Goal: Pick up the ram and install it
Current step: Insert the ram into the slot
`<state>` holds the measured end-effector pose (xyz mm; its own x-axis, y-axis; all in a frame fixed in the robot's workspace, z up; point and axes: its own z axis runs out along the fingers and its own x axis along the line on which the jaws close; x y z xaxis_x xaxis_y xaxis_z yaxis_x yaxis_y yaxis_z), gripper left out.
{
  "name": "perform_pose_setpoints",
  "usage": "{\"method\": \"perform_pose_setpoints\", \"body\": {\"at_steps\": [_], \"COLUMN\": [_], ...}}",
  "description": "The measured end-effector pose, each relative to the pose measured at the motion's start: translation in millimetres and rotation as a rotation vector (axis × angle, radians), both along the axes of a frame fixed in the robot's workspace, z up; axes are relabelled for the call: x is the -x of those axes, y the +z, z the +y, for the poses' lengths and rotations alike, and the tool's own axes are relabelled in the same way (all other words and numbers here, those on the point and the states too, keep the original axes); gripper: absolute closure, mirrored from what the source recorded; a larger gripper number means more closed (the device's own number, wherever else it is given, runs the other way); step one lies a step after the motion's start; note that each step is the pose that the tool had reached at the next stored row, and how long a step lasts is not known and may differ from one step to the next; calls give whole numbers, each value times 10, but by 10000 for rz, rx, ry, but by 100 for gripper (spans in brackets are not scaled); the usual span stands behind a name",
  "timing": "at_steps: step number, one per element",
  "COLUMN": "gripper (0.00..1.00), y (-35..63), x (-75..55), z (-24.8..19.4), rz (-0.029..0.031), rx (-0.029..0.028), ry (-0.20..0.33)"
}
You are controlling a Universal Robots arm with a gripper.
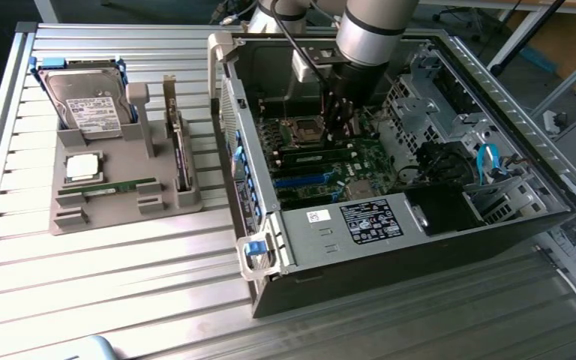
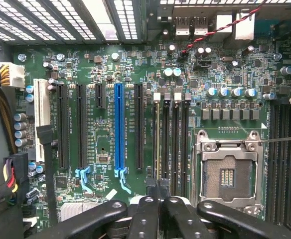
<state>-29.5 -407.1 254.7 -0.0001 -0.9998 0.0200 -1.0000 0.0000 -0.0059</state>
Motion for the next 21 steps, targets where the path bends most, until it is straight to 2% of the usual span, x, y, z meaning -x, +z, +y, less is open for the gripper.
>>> {"method": "perform_pose_setpoints", "body": {"at_steps": [14,21], "gripper": [90,90], "y": [0,0], "x": [-4,-190], "z": [-2,-3], "rz": [1,14], "rx": [0,4], "ry": [0,0]}}
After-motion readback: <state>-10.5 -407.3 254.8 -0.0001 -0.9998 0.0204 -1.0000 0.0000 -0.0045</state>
